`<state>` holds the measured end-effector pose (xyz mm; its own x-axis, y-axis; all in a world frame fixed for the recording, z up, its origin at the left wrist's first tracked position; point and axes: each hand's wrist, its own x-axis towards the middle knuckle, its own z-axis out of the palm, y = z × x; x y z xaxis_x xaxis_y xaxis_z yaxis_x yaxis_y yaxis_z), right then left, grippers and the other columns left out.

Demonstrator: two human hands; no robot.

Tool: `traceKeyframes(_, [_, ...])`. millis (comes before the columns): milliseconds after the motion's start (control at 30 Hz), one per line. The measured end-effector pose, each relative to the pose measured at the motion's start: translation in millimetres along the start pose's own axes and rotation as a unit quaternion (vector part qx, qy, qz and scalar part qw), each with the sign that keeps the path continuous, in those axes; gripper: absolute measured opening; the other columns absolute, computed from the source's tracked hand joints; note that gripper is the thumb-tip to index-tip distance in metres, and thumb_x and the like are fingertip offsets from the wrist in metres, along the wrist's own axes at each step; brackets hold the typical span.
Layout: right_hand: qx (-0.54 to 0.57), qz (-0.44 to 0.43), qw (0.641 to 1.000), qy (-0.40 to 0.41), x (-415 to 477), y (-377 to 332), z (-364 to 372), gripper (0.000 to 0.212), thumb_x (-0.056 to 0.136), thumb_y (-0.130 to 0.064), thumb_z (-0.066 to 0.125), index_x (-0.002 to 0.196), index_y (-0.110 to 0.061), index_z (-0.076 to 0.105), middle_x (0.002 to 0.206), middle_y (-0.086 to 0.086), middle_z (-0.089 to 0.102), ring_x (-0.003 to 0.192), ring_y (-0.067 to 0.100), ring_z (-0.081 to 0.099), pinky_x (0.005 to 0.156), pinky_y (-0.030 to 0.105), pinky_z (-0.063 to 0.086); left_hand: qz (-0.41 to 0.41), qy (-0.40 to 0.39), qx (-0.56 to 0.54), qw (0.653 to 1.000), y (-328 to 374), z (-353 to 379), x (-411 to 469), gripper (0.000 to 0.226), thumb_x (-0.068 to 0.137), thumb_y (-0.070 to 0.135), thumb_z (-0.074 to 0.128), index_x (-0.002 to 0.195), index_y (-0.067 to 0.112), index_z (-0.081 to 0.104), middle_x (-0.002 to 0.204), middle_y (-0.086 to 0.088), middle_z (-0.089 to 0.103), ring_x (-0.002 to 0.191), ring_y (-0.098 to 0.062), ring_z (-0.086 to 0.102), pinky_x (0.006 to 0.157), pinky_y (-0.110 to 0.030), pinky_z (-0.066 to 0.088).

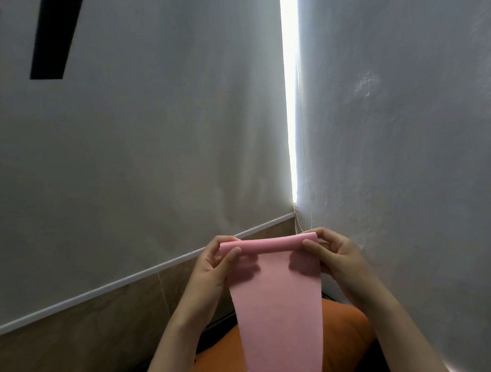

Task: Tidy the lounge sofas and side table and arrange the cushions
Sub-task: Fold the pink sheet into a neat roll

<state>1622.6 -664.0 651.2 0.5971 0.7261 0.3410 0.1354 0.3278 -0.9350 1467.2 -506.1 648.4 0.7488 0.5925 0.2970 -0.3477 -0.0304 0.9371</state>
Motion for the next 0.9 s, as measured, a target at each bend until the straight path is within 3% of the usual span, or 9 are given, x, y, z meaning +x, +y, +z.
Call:
traceKeyframes(167, [0.025,0.004,1.000,-0.003,-0.7,0.1,-2.7,0.026,0.076,-0.027,0.066,0.099,-0.016,0.067,0.079,0.012,0.070,0.066,0.019,0.066,0.051,0.026,0.053,-0.001,-0.014,-0.012,1.000,-0.7,0.9,-2.0,0.018,0.083,0.019,0.063,0.100,0.014,0.058,0.084,-0.013,0.067,0.074,-0.029,0.068,0.061,-0.037,0.059])
traceKeyframes(367, [0.031,0.007,0.999,0.000,-0.3,2.7,-5.1,0.015,0.082,-0.009,0.067,0.097,-0.011,0.064,0.080,0.007,0.072,0.064,0.014,0.065,0.051,0.021,0.049,0.015,-0.003,0.035,0.999,-2.7,-4.0,0.5,0.015,0.077,0.021,0.071,0.092,0.020,0.067,0.090,-0.007,0.067,0.082,-0.024,0.066,0.075,-0.043,0.057])
traceKeyframes(500, [0.017,-0.007,0.999,0.039,0.6,4.4,-3.0,0.013,0.082,-0.014,0.069,0.084,-0.006,0.058,0.071,0.009,0.069,0.059,0.015,0.064,0.048,0.022,0.050,0.038,0.013,0.089,0.995,-5.2,0.4,1.3,0.008,0.084,0.023,0.064,0.080,0.023,0.071,0.079,0.002,0.068,0.077,-0.016,0.063,0.066,-0.028,0.052])
traceKeyframes(600, [0.012,-0.003,0.999,0.052,1.2,7.3,-4.5,0.013,0.087,-0.013,0.066,0.094,-0.013,0.055,0.080,0.015,0.072,0.066,0.023,0.068,0.052,0.029,0.055,0.033,0.002,0.094,0.995,-4.6,1.6,1.2,0.012,0.088,0.015,0.063,0.092,0.023,0.072,0.087,-0.002,0.072,0.081,-0.016,0.068,0.068,-0.025,0.055])
traceKeyframes(700, [-0.003,0.003,0.999,0.039,2.0,8.2,-8.9,0.033,0.085,-0.013,0.068,0.112,-0.027,0.056,0.089,0.011,0.075,0.077,0.022,0.072,0.060,0.027,0.056,0.015,-0.011,0.091,0.996,-4.4,-1.0,2.0,0.032,0.084,0.016,0.067,0.115,0.023,0.063,0.100,-0.009,0.073,0.091,-0.021,0.072,0.079,-0.031,0.058])
traceKeyframes(800, [-0.005,-0.005,1.000,0.030,3.7,8.8,-12.6,0.039,0.082,-0.005,0.070,0.116,-0.024,0.063,0.092,0.007,0.075,0.084,0.017,0.072,0.066,0.022,0.055,0.001,-0.008,0.083,0.996,-6.6,-1.8,5.3,0.043,0.075,0.018,0.071,0.117,0.017,0.062,0.103,-0.010,0.073,0.095,-0.022,0.071,0.080,-0.030,0.056])
traceKeyframes(900, [-0.004,-0.007,0.999,0.035,4.8,9.6,-15.6,0.034,0.082,0.002,0.069,0.109,-0.017,0.068,0.091,0.001,0.074,0.087,0.011,0.070,0.069,0.019,0.054,0.006,-0.007,0.066,0.998,-9.6,-0.7,8.1,0.038,0.072,0.012,0.071,0.109,0.008,0.066,0.099,-0.009,0.073,0.093,-0.021,0.069,0.077,-0.026,0.055])
